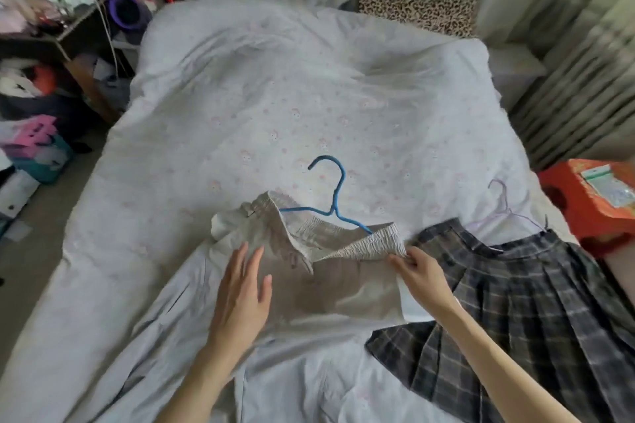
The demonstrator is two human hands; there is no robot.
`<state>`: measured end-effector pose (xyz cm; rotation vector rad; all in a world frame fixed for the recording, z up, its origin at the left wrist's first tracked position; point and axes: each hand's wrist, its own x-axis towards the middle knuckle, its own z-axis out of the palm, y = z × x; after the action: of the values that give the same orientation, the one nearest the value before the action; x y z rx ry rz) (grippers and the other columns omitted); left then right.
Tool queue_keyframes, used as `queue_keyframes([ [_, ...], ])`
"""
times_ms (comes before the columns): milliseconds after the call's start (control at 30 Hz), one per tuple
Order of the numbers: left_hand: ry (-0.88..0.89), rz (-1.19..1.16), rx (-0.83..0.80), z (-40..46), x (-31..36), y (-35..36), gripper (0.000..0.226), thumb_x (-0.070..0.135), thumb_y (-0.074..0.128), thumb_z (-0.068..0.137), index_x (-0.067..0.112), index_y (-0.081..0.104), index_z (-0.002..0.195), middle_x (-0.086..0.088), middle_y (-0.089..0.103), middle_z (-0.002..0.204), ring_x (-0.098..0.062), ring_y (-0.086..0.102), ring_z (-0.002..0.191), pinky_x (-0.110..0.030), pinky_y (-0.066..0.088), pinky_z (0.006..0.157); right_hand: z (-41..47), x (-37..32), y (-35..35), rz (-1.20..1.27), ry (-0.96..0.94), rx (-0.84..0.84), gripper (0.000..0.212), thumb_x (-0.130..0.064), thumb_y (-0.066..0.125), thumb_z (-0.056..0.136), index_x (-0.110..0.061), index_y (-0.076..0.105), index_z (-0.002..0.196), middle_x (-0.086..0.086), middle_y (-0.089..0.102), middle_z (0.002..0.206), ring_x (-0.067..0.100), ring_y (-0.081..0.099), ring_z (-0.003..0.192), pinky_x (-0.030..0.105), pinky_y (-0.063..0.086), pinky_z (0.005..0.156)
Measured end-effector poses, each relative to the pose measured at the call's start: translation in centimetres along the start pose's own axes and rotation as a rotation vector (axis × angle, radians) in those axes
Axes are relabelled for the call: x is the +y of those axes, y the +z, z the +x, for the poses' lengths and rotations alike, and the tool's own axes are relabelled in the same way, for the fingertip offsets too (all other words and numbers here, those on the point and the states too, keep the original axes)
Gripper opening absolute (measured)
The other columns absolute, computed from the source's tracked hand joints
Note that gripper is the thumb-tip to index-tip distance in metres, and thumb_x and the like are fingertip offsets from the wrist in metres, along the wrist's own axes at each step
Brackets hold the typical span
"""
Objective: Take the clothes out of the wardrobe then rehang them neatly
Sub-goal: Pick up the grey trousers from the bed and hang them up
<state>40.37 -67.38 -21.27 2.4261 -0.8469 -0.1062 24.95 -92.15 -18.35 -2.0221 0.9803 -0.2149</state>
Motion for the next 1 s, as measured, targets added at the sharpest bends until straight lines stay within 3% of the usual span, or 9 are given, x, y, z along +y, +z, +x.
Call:
queue_keyframes([
  [100, 0.113, 0.017, 0.039, 1.5, 4.9, -2.3, 0.058, 0.037, 0.032, 0.089, 0.001, 0.046, 0.132, -0.022, 0.043, 0.139, -0.037, 0.039, 0.129, -0.048, 0.038, 0.102, -5.7, 0.9, -5.4, 0.063, 0.019, 0.088, 0.039, -0.027, 0.064, 0.086, -0.015, 0.039, 0.059, -0.009, 0.035, 0.053, 0.008, 0.031, 0.053, 0.022, 0.022, 0.05],
  [267, 0.273, 0.071, -0.126, 0.0, 12.4, -3.6, 0.08, 0.063, 0.018, 0.081, 0.015, 0.038, 0.141, -0.008, 0.042, 0.144, -0.029, 0.022, 0.14, -0.052, 0.003, 0.111, -18.5, 3.6, -12.5, 0.175, 0.111, 0.305, 0.043, -0.028, 0.065, 0.083, -0.015, 0.032, 0.057, -0.011, 0.027, 0.05, 0.005, 0.024, 0.047, 0.02, 0.019, 0.046],
  [333, 0.367, 0.043, -0.256, -2.0, 16.5, -4.1, 0.071, 0.065, 0.023, 0.086, 0.017, 0.046, 0.133, -0.004, 0.056, 0.13, -0.024, 0.041, 0.13, -0.038, 0.016, 0.11, -23.6, 5.3, -14.7, 0.201, 0.166, 0.421, 0.043, -0.034, 0.064, 0.082, -0.012, 0.036, 0.058, -0.01, 0.028, 0.051, 0.005, 0.025, 0.048, 0.019, 0.019, 0.045],
  [367, 0.404, 0.031, -0.307, -3.2, 18.8, -4.1, 0.058, 0.059, 0.029, 0.092, 0.017, 0.048, 0.127, -0.002, 0.059, 0.124, -0.023, 0.047, 0.122, -0.032, 0.027, 0.098, -25.9, 6.1, -15.7, 0.205, 0.185, 0.482, 0.045, -0.04, 0.064, 0.08, -0.009, 0.039, 0.059, -0.007, 0.03, 0.053, 0.007, 0.028, 0.05, 0.02, 0.019, 0.045],
  [433, 0.483, -0.013, -0.367, -6.0, 23.3, -4.0, 0.039, 0.046, 0.038, 0.096, 0.016, 0.051, 0.116, -0.001, 0.062, 0.112, -0.025, 0.051, 0.113, -0.03, 0.026, 0.073, -30.2, 7.8, -17.7, 0.174, 0.238, 0.609, 0.046, -0.04, 0.066, 0.082, -0.008, 0.043, 0.06, -0.003, 0.031, 0.054, 0.011, 0.03, 0.052, 0.022, 0.02, 0.045],
  [567, 0.633, -0.254, -0.367, -11.3, 31.1, -2.5, 0.025, 0.038, 0.052, 0.091, 0.013, 0.054, 0.091, 0.012, 0.047, 0.063, -0.031, 0.056, 0.089, -0.029, 0.027, 0.071, -39.2, 9.8, -21.5, 0.113, 0.33, 0.857, 0.04, -0.026, 0.065, 0.085, -0.012, 0.04, 0.057, -0.007, 0.036, 0.053, 0.011, 0.034, 0.052, 0.023, 0.022, 0.048],
  [700, 0.842, -0.416, -0.407, -17.1, 39.1, -0.7, 0.015, 0.034, 0.057, 0.089, 0.022, 0.053, 0.08, 0.014, 0.045, 0.059, -0.024, 0.049, 0.071, -0.036, 0.034, 0.078, -49.1, 10.7, -25.1, 0.068, 0.398, 1.082, 0.043, -0.042, 0.064, 0.078, -0.021, 0.036, 0.053, -0.011, 0.039, 0.044, 0.006, 0.033, 0.049, 0.026, 0.025, 0.051],
  [833, 0.971, -0.528, -0.521, -25.5, 46.8, 1.5, 0.019, 0.035, 0.06, 0.087, 0.017, 0.062, 0.094, 0.004, 0.057, 0.071, -0.031, 0.058, 0.084, -0.039, 0.037, 0.084, -59.9, 12.8, -27.2, -0.038, 0.524, 1.291, 0.046, -0.048, 0.06, 0.075, -0.016, 0.033, 0.056, -0.005, 0.032, 0.052, 0.013, 0.032, 0.051, 0.032, 0.024, 0.051],
  [1000, 1.15, -0.713, -0.722, -39.0, 55.3, 2.7, 0.046, 0.073, 0.04, 0.065, 0.031, 0.055, 0.077, 0.002, 0.055, 0.06, -0.023, 0.052, 0.067, -0.039, 0.039, 0.078, -74.5, 15.3, -28.8, -0.063, 0.668, 1.567, 0.047, -0.054, 0.055, 0.067, -0.007, 0.052, 0.068, 0.0, 0.046, 0.064, 0.017, 0.043, 0.062, 0.03, 0.031, 0.057],
])
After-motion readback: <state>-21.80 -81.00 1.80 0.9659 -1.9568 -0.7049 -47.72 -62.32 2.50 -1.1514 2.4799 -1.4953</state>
